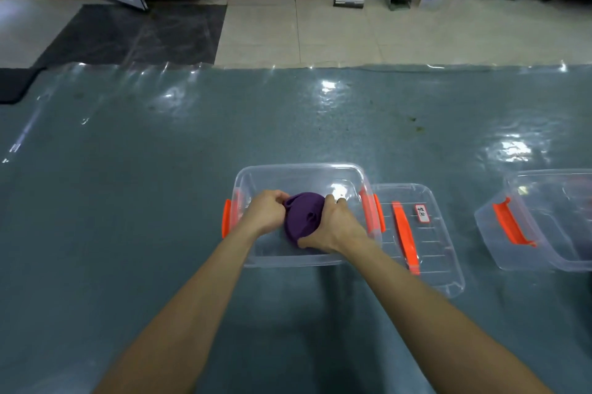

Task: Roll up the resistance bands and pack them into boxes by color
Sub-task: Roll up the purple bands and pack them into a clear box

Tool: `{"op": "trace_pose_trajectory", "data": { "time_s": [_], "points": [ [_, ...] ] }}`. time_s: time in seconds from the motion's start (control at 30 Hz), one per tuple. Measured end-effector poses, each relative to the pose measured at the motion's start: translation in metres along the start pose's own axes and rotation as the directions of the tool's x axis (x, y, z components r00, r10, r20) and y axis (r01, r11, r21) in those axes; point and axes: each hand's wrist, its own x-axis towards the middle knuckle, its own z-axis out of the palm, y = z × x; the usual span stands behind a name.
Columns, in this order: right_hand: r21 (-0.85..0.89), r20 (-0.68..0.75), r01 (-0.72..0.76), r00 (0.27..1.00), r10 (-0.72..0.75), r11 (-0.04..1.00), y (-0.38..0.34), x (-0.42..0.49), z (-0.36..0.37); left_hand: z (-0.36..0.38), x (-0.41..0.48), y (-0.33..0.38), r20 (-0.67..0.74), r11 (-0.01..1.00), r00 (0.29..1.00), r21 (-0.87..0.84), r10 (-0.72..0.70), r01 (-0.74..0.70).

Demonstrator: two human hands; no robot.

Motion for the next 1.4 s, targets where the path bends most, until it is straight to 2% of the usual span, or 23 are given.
{"op": "trace_pose_trajectory", "data": {
  "time_s": [0.3, 0.43, 0.57, 0.83, 1.0, 1.17, 1.3, 1.4],
  "points": [
    [-0.076, 0.085, -0.011, 0.996, 0.017, 0.997, -0.009, 0.017, 0.007, 0.004, 0.014, -0.005, -0.019, 0.995, 0.999, 0.092, -0.036, 0.038],
    [-0.053, 0.126, -0.027, 0.991, 0.034, 0.998, -0.009, 0.018, 0.011, 0.009, 0.017, -0.014, -0.021, 0.996, 0.998, 0.062, -0.062, 0.064],
    [-0.067, 0.107, -0.026, 0.994, 0.033, 0.997, -0.007, 0.022, 0.01, 0.01, 0.022, -0.013, -0.014, 0.999, 0.999, 0.006, -0.051, 0.051],
    [-0.101, 0.139, -0.017, 0.99, 0.031, 0.995, -0.004, 0.034, 0.017, 0.014, 0.029, -0.014, 0.025, 0.998, 0.998, 0.029, -0.057, 0.056],
    [-0.113, 0.141, -0.009, 0.99, 0.025, 0.994, -0.003, 0.037, 0.019, 0.016, 0.036, -0.02, 0.018, 0.993, 0.993, 0.023, -0.117, 0.116],
    [-0.142, 0.153, -0.01, 0.988, 0.032, 0.99, -0.003, 0.038, 0.018, 0.013, 0.031, -0.02, 0.019, 0.972, 0.974, -0.057, -0.226, 0.227],
    [-0.128, 0.173, -0.031, 0.983, 0.053, 0.991, -0.005, 0.034, 0.01, 0.012, 0.007, -0.012, -0.039, 0.981, 0.985, 0.094, -0.168, 0.171],
    [0.011, 0.16, -0.086, 0.984, 0.083, 0.996, -0.002, 0.022, -0.001, 0.012, -0.025, -0.003, -0.102, 0.985, 0.993, 0.161, -0.053, 0.069]
  ]
}}
